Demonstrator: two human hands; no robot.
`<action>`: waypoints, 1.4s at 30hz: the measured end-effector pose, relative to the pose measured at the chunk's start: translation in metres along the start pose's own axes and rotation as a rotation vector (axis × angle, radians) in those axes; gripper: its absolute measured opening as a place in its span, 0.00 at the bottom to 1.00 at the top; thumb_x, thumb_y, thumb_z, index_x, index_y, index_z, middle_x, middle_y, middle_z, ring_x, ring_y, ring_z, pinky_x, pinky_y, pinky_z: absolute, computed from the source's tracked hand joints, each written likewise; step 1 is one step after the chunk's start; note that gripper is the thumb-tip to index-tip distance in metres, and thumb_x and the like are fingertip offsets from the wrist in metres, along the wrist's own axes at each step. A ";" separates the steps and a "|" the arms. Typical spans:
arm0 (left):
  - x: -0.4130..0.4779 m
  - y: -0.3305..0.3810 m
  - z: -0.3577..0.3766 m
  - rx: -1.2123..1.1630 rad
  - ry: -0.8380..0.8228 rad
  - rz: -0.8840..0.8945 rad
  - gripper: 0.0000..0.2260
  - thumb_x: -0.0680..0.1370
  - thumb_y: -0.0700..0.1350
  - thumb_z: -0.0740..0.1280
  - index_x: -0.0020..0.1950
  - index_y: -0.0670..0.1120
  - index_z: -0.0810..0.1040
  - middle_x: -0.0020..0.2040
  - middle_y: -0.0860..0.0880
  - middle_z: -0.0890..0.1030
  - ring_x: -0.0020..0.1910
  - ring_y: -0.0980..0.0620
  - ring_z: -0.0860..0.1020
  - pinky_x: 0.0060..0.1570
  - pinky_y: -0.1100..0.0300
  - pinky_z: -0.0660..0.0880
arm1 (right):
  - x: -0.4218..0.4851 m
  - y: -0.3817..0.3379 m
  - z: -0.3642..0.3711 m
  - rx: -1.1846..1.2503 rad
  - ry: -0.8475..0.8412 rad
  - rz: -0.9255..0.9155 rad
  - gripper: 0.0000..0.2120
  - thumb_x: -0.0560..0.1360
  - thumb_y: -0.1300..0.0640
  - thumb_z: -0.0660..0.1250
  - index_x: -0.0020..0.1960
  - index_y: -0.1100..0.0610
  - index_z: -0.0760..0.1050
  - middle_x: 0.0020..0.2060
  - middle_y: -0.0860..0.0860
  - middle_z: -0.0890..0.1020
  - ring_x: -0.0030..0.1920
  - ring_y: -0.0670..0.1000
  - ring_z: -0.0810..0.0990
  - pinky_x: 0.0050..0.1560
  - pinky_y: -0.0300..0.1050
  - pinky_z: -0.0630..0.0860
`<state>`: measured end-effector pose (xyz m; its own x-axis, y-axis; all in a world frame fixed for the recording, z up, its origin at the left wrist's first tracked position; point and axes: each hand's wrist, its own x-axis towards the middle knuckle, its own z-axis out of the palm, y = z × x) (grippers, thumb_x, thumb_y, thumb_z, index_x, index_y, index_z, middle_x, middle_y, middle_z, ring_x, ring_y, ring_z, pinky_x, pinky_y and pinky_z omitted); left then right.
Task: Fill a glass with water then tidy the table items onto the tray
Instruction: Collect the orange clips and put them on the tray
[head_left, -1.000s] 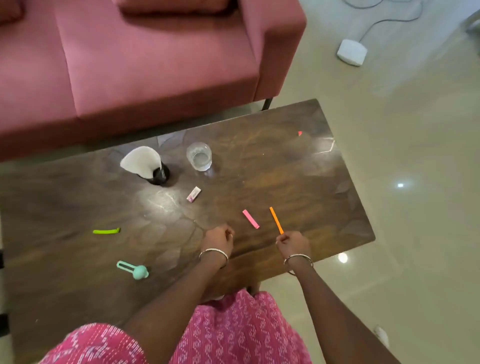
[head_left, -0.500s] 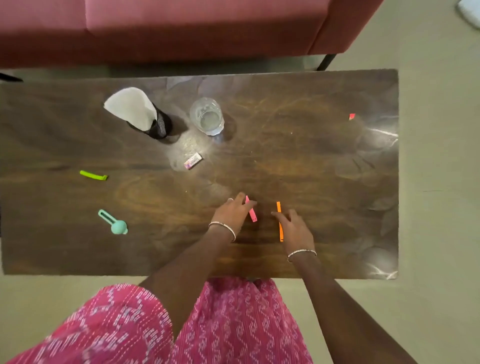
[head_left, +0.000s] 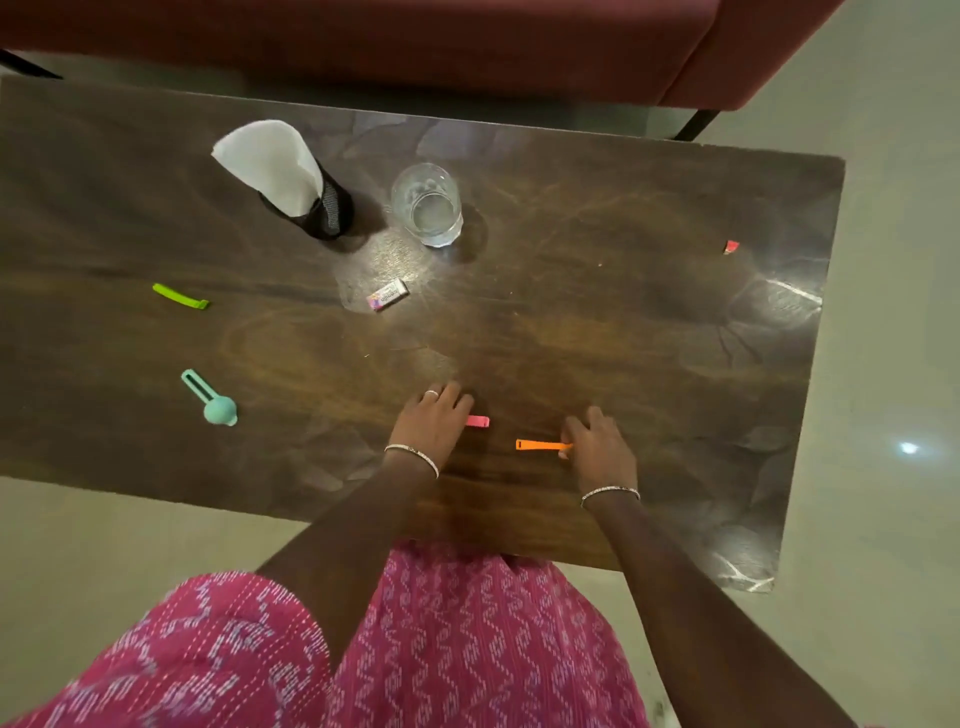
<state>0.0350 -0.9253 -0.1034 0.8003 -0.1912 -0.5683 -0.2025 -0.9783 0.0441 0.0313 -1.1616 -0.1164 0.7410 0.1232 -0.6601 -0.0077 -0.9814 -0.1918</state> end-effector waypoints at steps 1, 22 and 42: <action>-0.005 -0.001 0.000 -0.026 -0.024 -0.045 0.08 0.78 0.46 0.62 0.57 0.48 0.72 0.58 0.48 0.76 0.57 0.45 0.75 0.51 0.51 0.72 | -0.003 0.000 0.002 0.019 -0.010 0.014 0.07 0.75 0.57 0.70 0.52 0.55 0.77 0.53 0.54 0.73 0.54 0.57 0.74 0.44 0.51 0.76; -0.204 -0.093 -0.012 -1.442 0.263 -0.796 0.10 0.69 0.39 0.77 0.48 0.39 0.82 0.41 0.39 0.84 0.38 0.46 0.81 0.43 0.54 0.77 | -0.111 -0.178 -0.036 1.351 -0.110 0.342 0.10 0.77 0.71 0.65 0.58 0.73 0.76 0.42 0.63 0.82 0.25 0.47 0.78 0.21 0.34 0.70; -0.460 -0.325 0.081 -2.027 0.653 -1.098 0.06 0.69 0.41 0.77 0.44 0.44 0.83 0.37 0.47 0.83 0.31 0.55 0.80 0.27 0.64 0.75 | -0.213 -0.529 0.090 1.104 -0.178 0.072 0.04 0.73 0.75 0.65 0.45 0.71 0.78 0.27 0.56 0.73 0.19 0.47 0.69 0.19 0.35 0.69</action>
<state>-0.3129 -0.5130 0.0767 0.2746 0.6376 -0.7197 0.4974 0.5464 0.6739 -0.1826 -0.6551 0.0602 0.6089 0.1778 -0.7731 -0.7033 -0.3296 -0.6298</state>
